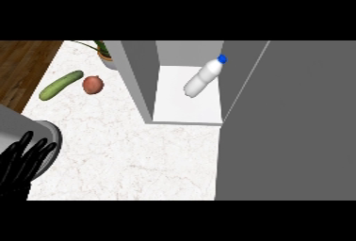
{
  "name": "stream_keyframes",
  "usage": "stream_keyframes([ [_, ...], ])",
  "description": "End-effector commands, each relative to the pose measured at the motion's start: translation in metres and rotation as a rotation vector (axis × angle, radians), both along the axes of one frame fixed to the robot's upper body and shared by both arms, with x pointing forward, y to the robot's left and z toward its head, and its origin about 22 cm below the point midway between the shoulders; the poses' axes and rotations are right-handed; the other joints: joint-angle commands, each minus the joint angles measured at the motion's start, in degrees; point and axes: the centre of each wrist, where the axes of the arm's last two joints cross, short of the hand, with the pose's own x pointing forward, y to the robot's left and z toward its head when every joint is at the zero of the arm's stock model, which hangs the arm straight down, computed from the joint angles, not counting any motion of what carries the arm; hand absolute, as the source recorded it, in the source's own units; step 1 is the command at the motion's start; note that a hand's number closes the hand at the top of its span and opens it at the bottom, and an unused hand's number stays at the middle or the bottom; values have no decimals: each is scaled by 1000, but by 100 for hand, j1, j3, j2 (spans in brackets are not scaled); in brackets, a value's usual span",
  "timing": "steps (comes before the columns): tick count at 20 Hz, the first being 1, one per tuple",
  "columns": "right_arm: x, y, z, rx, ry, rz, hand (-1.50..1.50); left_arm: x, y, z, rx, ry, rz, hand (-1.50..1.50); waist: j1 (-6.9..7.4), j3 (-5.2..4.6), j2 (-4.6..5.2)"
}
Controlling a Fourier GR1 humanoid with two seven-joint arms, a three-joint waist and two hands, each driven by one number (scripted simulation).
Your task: Pick up the bottled water, place it into the cabinet and close the cabinet
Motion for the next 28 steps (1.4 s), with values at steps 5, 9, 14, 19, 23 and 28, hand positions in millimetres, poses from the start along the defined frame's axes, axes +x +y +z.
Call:
stream_keyframes([
  [5, -3, 37, 63, -224, -249, 159, 150, -7, 22, 11, -13, 18, 1, -150, 73, -47, -64],
  [9, 9, 46, 62, -254, -255, 184, 150, -11, 28, 15, -13, 19, -12, -150, 187, -55, -49],
  [14, 17, 62, 57, -196, -211, 173, 150, -19, 43, 14, 2, 49, 0, -150, 193, -54, -55],
  [19, 27, 82, 53, -164, -161, 169, 150, -22, 58, 20, 22, 46, -1, -150, 243, -50, -82],
  [23, 37, 101, 54, -162, -141, 181, 150, -21, 67, 24, 20, 21, -6, -150, 271, -51, -41],
  [28, 54, 129, 59, -109, -153, 190, 150, -26, 78, 25, 17, 33, -14, -150, 402, -42, -11],
])
